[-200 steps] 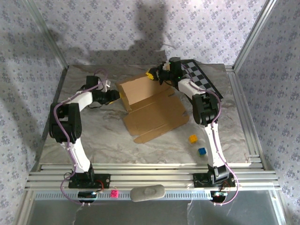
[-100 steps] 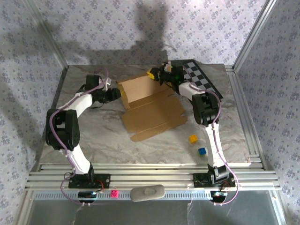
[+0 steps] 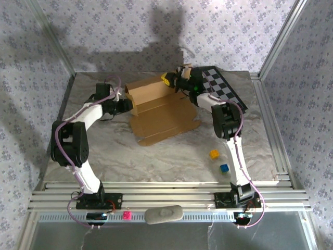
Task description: Fold the paper box
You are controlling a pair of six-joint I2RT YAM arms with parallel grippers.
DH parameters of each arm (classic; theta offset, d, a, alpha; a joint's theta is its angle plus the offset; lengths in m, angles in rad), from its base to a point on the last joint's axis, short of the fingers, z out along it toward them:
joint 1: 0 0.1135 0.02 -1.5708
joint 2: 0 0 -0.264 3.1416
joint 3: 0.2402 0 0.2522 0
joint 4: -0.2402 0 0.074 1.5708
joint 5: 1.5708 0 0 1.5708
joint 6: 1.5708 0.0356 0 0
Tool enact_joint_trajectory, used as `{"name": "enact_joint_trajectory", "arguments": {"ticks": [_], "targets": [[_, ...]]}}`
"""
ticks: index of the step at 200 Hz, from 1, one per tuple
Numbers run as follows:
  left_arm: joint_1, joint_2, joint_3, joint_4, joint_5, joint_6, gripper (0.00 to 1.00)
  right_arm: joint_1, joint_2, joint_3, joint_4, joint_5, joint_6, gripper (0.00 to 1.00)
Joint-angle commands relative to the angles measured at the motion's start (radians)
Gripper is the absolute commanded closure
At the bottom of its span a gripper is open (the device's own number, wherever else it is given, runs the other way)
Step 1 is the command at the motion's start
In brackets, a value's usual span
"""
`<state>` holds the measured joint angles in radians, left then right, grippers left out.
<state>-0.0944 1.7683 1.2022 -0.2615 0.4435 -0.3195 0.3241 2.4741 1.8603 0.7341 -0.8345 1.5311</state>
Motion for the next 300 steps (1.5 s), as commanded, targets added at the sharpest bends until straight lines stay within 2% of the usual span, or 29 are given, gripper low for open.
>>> {"name": "enact_joint_trajectory", "arguments": {"ticks": [1, 107, 183, 223, 300], "targets": [[-0.010, 0.026, 0.049, -0.010, -0.032, 0.032, 0.50, 0.003, 0.023, -0.031, 0.075, -0.040, -0.005, 1.00], [-0.077, 0.016, -0.022, 0.057, -0.140, 0.001, 0.50, -0.005, -0.001, -0.138, 0.103, -0.063, -0.042, 1.00], [-0.102, 0.002, -0.067, 0.217, -0.235, -0.016, 0.47, -0.004, -0.007, -0.120, 0.064, -0.066, -0.044, 1.00], [-0.114, 0.012, -0.089, 0.316, -0.245, -0.022, 0.46, -0.002, -0.009, -0.105, 0.041, -0.064, -0.040, 1.00], [-0.173, 0.023, -0.128, 0.421, -0.438, -0.021, 0.55, 0.004, -0.020, -0.097, 0.022, -0.051, -0.041, 1.00]]}}
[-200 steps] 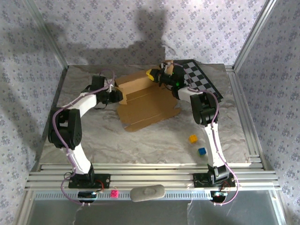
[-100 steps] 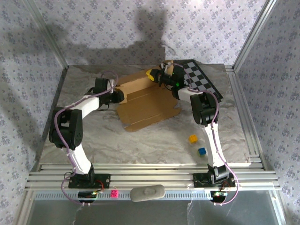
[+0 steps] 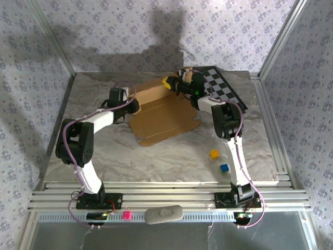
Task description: Fold the paper box
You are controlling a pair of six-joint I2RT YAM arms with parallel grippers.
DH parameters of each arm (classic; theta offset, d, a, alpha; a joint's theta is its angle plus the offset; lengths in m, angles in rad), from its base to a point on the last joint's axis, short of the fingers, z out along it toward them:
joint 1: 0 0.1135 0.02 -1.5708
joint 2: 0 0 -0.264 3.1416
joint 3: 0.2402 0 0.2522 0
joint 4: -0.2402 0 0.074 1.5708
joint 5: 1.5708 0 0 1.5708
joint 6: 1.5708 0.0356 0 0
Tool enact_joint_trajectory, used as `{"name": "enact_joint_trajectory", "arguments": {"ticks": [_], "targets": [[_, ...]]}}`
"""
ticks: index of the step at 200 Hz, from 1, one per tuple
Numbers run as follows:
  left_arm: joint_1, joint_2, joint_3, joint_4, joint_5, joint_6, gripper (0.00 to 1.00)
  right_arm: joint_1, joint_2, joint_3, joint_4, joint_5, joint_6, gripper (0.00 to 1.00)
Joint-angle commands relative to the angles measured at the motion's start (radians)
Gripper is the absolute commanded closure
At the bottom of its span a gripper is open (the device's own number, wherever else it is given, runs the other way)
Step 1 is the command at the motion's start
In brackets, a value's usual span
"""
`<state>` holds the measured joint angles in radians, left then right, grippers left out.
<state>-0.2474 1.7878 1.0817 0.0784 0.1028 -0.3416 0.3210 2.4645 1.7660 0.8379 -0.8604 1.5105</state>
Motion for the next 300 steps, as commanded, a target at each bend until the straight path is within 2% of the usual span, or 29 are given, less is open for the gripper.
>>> {"name": "enact_joint_trajectory", "arguments": {"ticks": [1, 36, 64, 93, 126, 152, 180, 222, 235, 273, 285, 300], "targets": [[-0.021, 0.004, -0.008, 0.082, -0.099, 0.001, 0.55, 0.007, -0.011, -0.003, -0.082, -0.025, -0.021, 1.00], [-0.048, 0.024, -0.017, 0.102, -0.184, -0.005, 0.64, 0.008, -0.021, -0.014, -0.075, -0.020, -0.014, 1.00], [-0.057, 0.041, -0.014, 0.123, -0.222, -0.016, 0.74, 0.007, -0.023, -0.005, -0.083, -0.021, -0.014, 1.00], [-0.059, 0.065, -0.011, 0.149, -0.230, -0.019, 0.79, 0.006, -0.023, 0.009, -0.098, -0.025, -0.015, 1.00], [-0.059, 0.086, -0.003, 0.159, -0.230, -0.016, 0.94, 0.008, -0.022, 0.014, -0.105, -0.023, -0.016, 1.00], [-0.059, 0.102, 0.012, 0.149, -0.233, -0.019, 1.00, 0.008, -0.022, 0.019, -0.111, -0.022, -0.016, 1.00], [-0.066, 0.124, 0.054, 0.087, -0.274, -0.028, 1.00, 0.010, -0.024, 0.018, -0.115, -0.017, -0.016, 1.00], [-0.115, 0.168, 0.180, -0.149, -0.525, -0.067, 1.00, 0.012, -0.030, 0.018, -0.125, 0.010, -0.008, 1.00], [-0.126, 0.187, 0.212, -0.195, -0.573, -0.072, 1.00, 0.013, -0.033, 0.017, -0.133, 0.022, -0.008, 1.00], [-0.125, 0.207, 0.222, -0.167, -0.543, -0.074, 1.00, 0.015, -0.029, 0.037, -0.149, 0.022, -0.005, 1.00], [-0.114, 0.214, 0.228, -0.154, -0.510, -0.074, 0.85, 0.014, -0.027, 0.045, -0.154, 0.018, -0.004, 1.00], [-0.103, 0.225, 0.231, -0.132, -0.478, -0.073, 0.72, 0.015, -0.024, 0.052, -0.156, 0.014, -0.004, 1.00]]}}
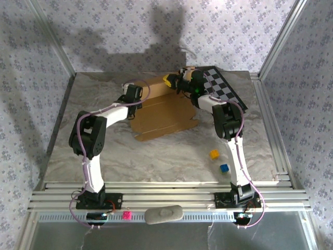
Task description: Fold the paper box
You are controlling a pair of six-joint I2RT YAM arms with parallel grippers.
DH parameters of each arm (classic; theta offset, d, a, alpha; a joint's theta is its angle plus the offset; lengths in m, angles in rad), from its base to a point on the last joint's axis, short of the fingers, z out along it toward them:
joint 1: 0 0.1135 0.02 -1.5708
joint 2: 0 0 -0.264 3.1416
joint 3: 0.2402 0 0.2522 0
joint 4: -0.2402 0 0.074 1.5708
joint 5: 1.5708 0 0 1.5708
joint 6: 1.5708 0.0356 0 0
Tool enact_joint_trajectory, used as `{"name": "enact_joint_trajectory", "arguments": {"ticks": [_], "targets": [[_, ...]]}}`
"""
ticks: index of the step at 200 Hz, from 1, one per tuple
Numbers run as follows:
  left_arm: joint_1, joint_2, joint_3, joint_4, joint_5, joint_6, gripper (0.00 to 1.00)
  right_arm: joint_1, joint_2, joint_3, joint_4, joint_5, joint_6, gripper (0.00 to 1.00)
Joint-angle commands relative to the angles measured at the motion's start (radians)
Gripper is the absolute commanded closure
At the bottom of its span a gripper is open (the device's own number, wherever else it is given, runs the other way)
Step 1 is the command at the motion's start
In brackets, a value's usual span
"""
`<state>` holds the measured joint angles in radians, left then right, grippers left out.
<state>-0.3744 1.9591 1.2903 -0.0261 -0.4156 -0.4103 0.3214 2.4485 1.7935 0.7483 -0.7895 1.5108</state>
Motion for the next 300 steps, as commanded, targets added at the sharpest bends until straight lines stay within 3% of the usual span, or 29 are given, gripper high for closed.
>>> {"name": "enact_joint_trajectory", "arguments": {"ticks": [1, 26, 78, 114, 163, 251, 282, 300], "targets": [[0.026, 0.055, 0.023, -0.026, 0.043, -0.003, 0.72, 0.014, -0.009, 0.025, -0.067, -0.058, -0.005, 1.00], [0.044, 0.068, 0.039, 0.003, 0.081, 0.010, 0.64, 0.014, -0.005, 0.027, -0.070, -0.063, -0.004, 1.00], [0.074, 0.114, 0.110, -0.015, 0.096, 0.018, 0.67, 0.012, 0.003, 0.032, -0.067, -0.063, 0.001, 1.00], [0.085, 0.139, 0.149, -0.061, 0.064, -0.005, 1.00, 0.011, 0.009, 0.040, -0.064, -0.056, 0.014, 1.00], [0.073, 0.156, 0.191, -0.149, -0.051, -0.019, 1.00, 0.012, 0.002, 0.040, -0.067, -0.038, 0.019, 1.00], [0.071, 0.151, 0.201, -0.178, -0.061, 0.020, 1.00, 0.021, -0.036, 0.009, -0.099, 0.001, 0.001, 1.00], [0.074, 0.114, 0.177, -0.151, -0.042, 0.067, 1.00, 0.018, -0.101, -0.057, -0.080, 0.046, 0.004, 0.67], [0.094, 0.082, 0.169, -0.146, 0.020, 0.090, 1.00, 0.009, -0.196, -0.118, -0.098, 0.100, -0.019, 0.55]]}}
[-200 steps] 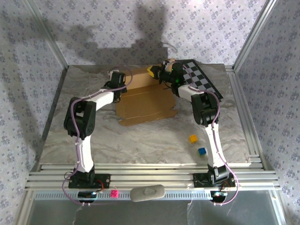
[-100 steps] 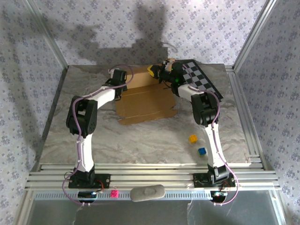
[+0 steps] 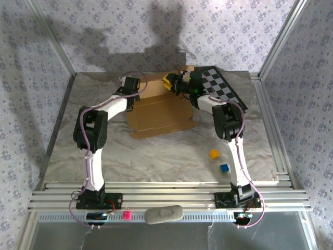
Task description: Fold the paper box
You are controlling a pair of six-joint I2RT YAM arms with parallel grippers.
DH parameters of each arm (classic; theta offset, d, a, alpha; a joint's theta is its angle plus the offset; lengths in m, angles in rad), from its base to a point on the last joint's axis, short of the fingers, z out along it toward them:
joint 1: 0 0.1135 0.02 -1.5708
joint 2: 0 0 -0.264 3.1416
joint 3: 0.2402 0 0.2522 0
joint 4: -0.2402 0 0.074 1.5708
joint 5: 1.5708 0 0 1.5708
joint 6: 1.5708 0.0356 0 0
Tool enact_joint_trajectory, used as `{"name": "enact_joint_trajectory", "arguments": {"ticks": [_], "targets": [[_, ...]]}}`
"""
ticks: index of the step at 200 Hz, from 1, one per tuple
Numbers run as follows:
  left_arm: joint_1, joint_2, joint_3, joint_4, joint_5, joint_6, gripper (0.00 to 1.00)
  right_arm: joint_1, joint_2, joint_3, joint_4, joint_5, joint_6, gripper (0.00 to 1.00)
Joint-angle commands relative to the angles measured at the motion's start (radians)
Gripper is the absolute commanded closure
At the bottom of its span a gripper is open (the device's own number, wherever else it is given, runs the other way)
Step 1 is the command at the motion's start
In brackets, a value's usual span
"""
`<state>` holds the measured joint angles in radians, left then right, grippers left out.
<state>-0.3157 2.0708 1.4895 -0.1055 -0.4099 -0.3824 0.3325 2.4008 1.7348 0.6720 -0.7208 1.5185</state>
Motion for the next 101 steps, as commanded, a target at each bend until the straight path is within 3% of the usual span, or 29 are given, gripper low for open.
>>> {"name": "enact_joint_trajectory", "arguments": {"ticks": [1, 39, 59, 82, 101], "targets": [[0.036, -0.032, -0.031, -0.064, 0.019, 0.064, 1.00, -0.003, -0.154, -0.062, -0.025, 0.033, -0.029, 0.55], [0.124, -0.115, -0.030, -0.068, 0.257, 0.080, 1.00, -0.006, -0.395, -0.123, -0.256, 0.103, -0.217, 0.46], [0.192, -0.147, -0.003, -0.079, 0.456, 0.054, 1.00, -0.016, -0.533, -0.131, -0.499, 0.170, -0.401, 0.44], [0.272, -0.163, 0.015, -0.019, 0.793, -0.028, 1.00, -0.035, -0.667, -0.121, -0.722, 0.274, -0.544, 0.44], [0.297, -0.184, 0.016, 0.037, 0.957, -0.083, 1.00, -0.050, -0.751, -0.098, -0.869, 0.356, -0.616, 0.45]]}}
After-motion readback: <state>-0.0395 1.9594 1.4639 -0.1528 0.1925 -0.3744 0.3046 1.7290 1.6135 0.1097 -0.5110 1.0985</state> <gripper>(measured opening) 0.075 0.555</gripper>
